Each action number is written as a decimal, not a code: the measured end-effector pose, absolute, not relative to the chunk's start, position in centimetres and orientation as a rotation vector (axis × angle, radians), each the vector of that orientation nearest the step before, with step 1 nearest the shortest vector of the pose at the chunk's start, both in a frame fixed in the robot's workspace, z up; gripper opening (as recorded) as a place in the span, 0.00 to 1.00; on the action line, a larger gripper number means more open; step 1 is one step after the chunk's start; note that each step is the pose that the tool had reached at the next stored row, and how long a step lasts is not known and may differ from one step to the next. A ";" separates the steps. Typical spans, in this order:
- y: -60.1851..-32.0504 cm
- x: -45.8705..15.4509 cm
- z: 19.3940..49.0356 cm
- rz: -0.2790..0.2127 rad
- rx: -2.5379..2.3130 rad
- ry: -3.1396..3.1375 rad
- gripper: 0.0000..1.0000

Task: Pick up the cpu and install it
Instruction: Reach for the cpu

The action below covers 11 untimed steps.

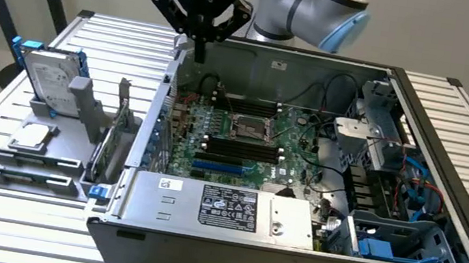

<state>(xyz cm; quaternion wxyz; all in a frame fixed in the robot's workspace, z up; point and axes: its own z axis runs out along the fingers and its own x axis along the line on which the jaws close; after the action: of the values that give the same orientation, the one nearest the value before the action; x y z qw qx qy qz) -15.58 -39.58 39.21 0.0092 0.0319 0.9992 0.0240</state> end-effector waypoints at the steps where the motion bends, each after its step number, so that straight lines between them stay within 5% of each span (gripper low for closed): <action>1: -39.6 -16.0 39.2 0.075 0.100 3.121 0.11; 11: -39.6 -20.6 38.5 0.073 0.100 3.122 0.11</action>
<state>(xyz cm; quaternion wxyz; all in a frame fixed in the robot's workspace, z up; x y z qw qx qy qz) -20.58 -39.58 38.50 0.0084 0.0319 0.9992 0.0234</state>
